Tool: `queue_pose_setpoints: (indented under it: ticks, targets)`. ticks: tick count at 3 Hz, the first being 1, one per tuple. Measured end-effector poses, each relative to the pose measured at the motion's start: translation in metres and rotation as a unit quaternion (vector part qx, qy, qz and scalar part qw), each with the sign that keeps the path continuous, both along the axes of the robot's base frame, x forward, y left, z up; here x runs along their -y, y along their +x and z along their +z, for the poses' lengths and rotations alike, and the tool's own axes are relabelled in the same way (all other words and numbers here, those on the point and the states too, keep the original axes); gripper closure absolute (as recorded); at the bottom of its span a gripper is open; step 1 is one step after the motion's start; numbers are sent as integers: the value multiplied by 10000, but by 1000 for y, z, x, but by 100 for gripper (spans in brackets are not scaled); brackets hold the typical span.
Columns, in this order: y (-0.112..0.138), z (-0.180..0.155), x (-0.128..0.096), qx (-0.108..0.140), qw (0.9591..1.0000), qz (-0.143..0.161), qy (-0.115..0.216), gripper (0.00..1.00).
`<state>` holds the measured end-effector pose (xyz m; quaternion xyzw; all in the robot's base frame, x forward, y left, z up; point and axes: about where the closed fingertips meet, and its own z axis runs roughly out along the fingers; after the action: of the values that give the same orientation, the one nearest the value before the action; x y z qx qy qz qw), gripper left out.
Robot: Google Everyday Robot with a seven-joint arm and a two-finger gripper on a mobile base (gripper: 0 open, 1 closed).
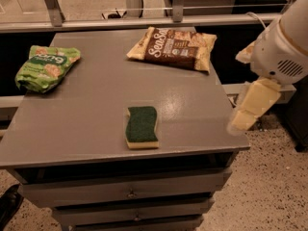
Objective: Move sponge near green rice chip bag
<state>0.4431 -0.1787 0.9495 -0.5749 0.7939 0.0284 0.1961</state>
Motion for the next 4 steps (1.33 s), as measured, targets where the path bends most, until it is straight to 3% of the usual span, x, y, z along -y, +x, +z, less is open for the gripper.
queue_pose_setpoints:
  ticks: [1,2,3,4]
  targets:
    - [15,-46,-74,-245,9920,-383,1178,0]
    - [25,-65,-114,-391,9815,-604,1772,0]
    - [32,-87,-163,-404,9748,-739,2067,0]
    - [36,-111,-180,-399,9734,-912,2063,0]
